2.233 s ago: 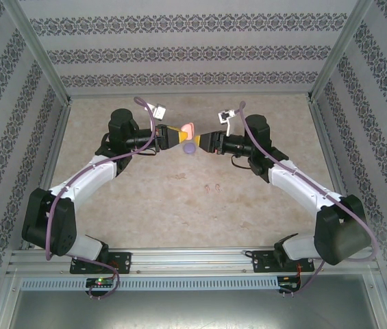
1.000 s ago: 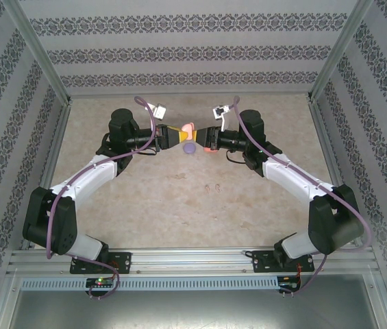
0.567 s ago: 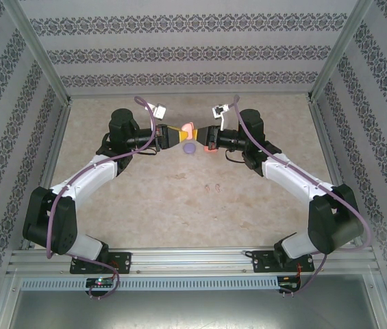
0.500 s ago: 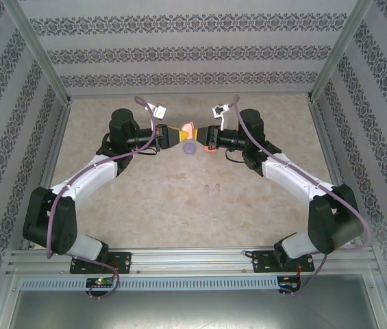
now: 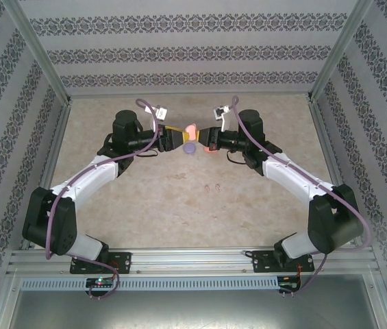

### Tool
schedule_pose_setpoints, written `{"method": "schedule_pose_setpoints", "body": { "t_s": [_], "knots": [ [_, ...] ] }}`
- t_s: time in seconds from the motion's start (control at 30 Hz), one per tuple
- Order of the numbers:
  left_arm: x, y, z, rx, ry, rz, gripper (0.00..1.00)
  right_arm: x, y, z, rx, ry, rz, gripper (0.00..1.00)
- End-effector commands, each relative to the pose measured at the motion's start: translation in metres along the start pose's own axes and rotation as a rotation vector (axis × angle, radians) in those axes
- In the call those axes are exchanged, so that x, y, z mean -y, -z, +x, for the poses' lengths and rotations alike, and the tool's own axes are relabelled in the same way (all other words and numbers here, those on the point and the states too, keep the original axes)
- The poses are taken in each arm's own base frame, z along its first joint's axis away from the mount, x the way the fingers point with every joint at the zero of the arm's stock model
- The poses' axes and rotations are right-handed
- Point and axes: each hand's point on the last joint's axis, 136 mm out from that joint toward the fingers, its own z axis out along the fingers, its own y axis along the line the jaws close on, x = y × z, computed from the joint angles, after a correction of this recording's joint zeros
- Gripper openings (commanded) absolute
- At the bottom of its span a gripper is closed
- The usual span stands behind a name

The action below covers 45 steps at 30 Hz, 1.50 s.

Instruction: Insert wireless bluetooth earbuds into charging case

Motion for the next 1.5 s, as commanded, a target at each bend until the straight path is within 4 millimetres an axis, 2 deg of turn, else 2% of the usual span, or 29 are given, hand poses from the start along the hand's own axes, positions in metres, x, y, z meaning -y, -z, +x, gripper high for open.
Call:
{"method": "schedule_pose_setpoints", "body": {
  "t_s": [0.0,0.13,0.3,0.8,1.1,1.47],
  "knots": [
    [0.009,0.010,-0.010,-0.012,-0.094,-0.049,0.70,0.019,0.001,0.001,-0.040,0.058,0.069,0.00],
    [0.007,0.017,-0.008,-0.066,-0.147,-0.094,0.79,0.031,-0.001,0.009,-0.108,0.113,0.133,0.00],
    [0.003,0.020,-0.005,-0.160,-0.193,-0.118,0.87,0.048,-0.004,0.016,-0.188,0.183,0.201,0.00],
    [-0.027,0.002,0.019,-0.466,-0.173,-0.074,0.98,0.078,-0.006,0.023,-0.377,0.391,0.326,0.00],
    [-0.040,-0.015,0.030,-0.539,-0.110,0.002,0.96,0.072,-0.006,0.025,-0.391,0.413,0.299,0.00],
    [-0.036,-0.026,0.033,-0.552,-0.044,0.118,0.82,0.051,-0.012,0.023,-0.373,0.421,0.246,0.00]
  ]
}}
